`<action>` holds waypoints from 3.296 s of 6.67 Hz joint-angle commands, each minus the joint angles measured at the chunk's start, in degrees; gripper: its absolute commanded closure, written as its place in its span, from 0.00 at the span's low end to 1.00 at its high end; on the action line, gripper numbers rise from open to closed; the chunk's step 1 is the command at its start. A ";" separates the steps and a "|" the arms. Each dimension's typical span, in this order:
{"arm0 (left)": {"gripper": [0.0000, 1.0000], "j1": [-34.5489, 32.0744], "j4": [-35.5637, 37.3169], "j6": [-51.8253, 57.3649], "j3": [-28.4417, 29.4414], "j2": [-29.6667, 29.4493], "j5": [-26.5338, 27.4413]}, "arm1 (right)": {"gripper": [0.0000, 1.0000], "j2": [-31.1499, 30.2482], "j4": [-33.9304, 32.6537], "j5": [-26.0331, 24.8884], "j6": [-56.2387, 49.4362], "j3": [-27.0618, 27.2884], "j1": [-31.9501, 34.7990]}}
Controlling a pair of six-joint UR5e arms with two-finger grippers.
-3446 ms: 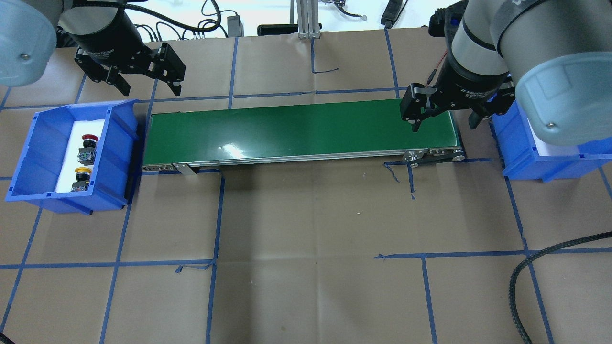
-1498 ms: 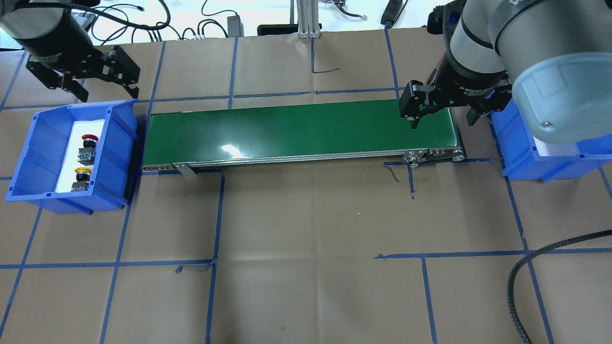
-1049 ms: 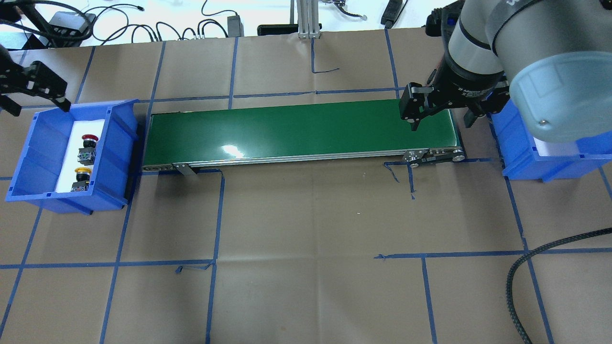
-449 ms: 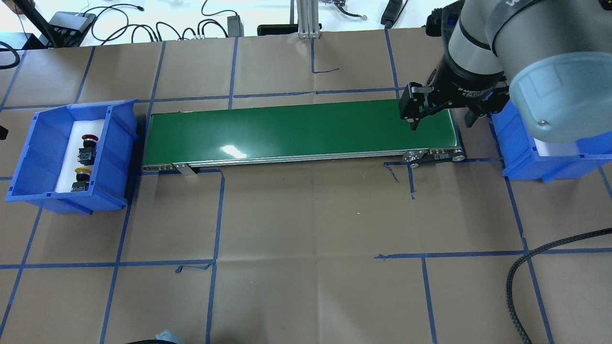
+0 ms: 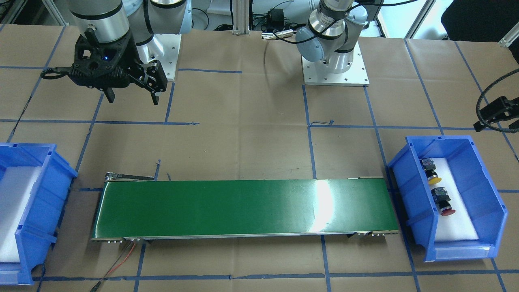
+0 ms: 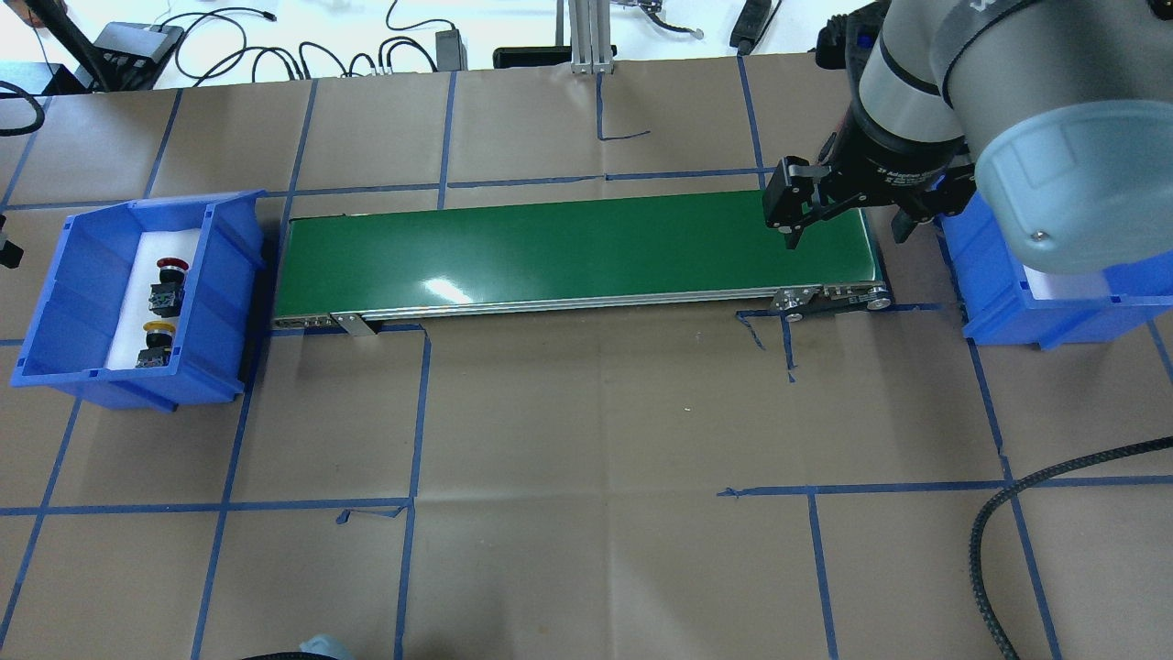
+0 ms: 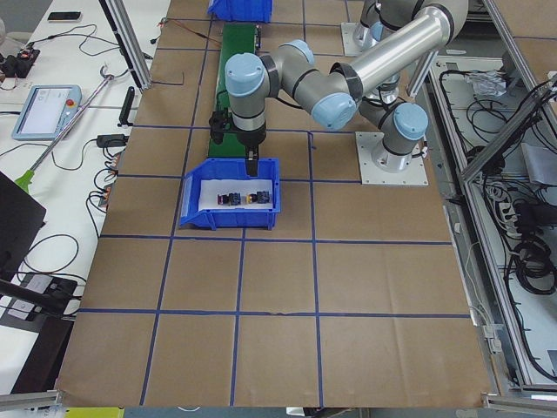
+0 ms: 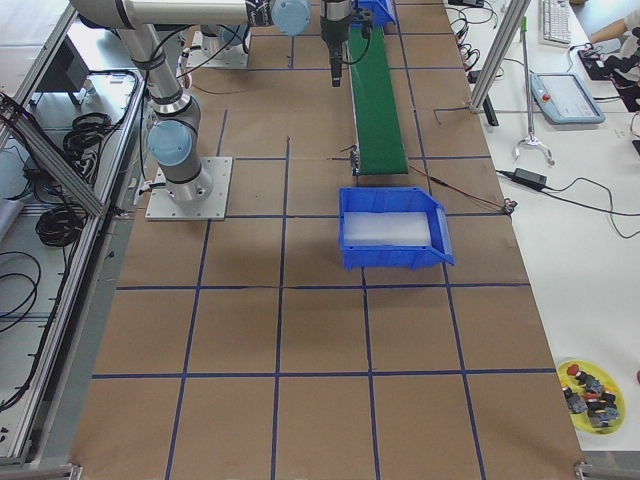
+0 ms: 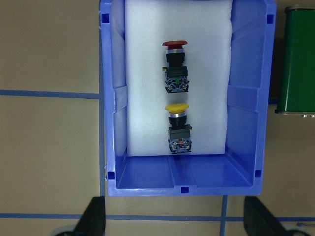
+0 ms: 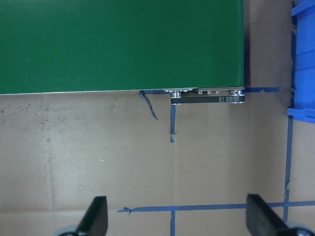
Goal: Transport two buttons from left to right
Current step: 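Move the left gripper over the bin toward the yellow-capped button, then lower the left gripper and grasp the yellow-capped button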
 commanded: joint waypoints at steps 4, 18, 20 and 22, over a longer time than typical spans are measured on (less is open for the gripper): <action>0.00 -1.45 17.12 0.02 -8.68 -5.01 0.06 | 0.00 0.11 -0.09 0.00 -0.07 0.02 -0.09; 0.04 -1.37 38.95 -3.32 -25.66 -10.30 -0.29 | 0.00 -0.15 -0.09 0.00 -0.07 -0.16 -0.17; 0.43 -1.19 38.95 -3.41 -25.40 -10.12 -0.38 | 0.00 0.02 -0.09 0.00 -0.07 -0.07 -0.17; 0.70 -1.19 38.68 -3.23 -25.05 -9.86 -0.30 | 0.00 0.11 -0.09 0.00 -0.07 -0.07 -0.17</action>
